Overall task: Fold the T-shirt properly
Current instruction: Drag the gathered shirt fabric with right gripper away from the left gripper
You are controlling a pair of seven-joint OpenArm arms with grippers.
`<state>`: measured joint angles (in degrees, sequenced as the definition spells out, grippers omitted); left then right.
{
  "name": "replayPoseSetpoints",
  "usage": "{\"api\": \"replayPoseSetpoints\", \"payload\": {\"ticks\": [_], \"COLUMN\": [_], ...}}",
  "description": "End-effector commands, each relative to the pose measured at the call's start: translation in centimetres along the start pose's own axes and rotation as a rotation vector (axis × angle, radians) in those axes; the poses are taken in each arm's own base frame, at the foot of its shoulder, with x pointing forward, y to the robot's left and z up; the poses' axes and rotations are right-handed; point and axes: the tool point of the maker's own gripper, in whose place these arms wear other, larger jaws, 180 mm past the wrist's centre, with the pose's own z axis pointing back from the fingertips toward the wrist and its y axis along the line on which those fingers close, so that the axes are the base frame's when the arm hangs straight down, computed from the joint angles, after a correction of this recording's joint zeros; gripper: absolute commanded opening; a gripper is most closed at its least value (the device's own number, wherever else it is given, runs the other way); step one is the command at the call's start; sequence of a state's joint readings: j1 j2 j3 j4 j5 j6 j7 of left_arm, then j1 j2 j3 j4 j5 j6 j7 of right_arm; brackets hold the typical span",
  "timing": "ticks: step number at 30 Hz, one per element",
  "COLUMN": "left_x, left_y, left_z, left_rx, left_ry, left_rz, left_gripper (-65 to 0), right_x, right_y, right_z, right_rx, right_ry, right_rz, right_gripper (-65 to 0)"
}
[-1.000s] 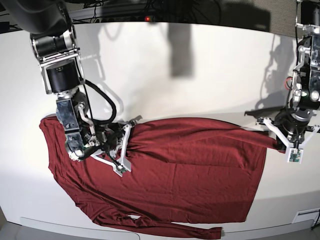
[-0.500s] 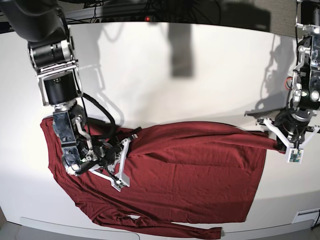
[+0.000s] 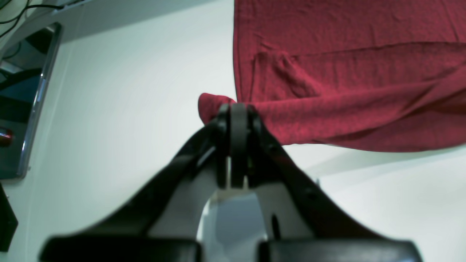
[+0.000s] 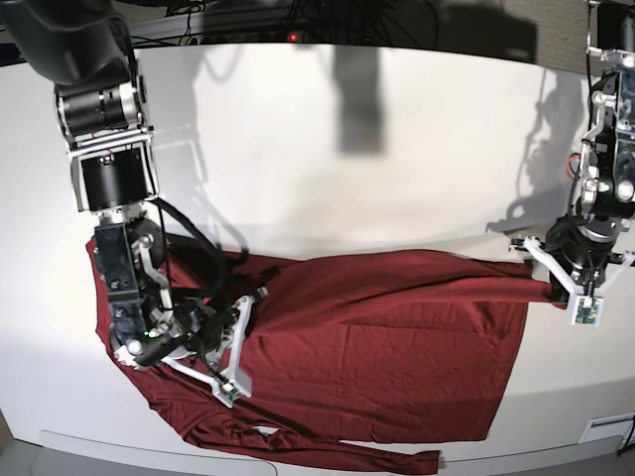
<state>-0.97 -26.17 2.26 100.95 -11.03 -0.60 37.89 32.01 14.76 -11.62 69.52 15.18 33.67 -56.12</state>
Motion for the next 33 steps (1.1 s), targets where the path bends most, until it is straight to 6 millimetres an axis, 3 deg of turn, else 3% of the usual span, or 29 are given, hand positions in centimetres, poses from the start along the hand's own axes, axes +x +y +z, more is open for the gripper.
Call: {"api": "replayPoseSetpoints", "payload": {"ticks": [1, 9, 13, 25, 33], "left_x": [2.2, 3.5, 4.2, 5.4, 6.1], "left_y": [0.9, 0.8, 0.4, 0.4, -2.1], "left_z": [0.2, 0.4, 0.4, -0.1, -2.7], "left_rx": [0.022, 0.018, 0.011, 0.004, -0.067], "left_ry": [-0.071, -0.145, -0.187, -0.250, -0.245], "left_rz": [-0.016, -0.013, 0.000, 0.030, 0.094], "left_gripper": [-65.0, -65.0, -65.0, -65.0, -65.0], "right_x": [2.0, 1.4, 1.3, 0.9, 1.1], "right_y": [-1.7, -6.6, -8.0, -8.2, -8.6], "right_z": [1.6, 4.2, 5.0, 5.0, 5.0], "right_rx": [-0.036, -0.096, -0.115, -0.121, -0.143], "right_ry": [-0.059, -0.154, -0.197, -0.206, -0.225], "right_rz": [-0.007, -0.206, -0.264, -0.278, -0.270], "right_gripper": [-65.0, -65.0, -65.0, -65.0, -65.0]}}
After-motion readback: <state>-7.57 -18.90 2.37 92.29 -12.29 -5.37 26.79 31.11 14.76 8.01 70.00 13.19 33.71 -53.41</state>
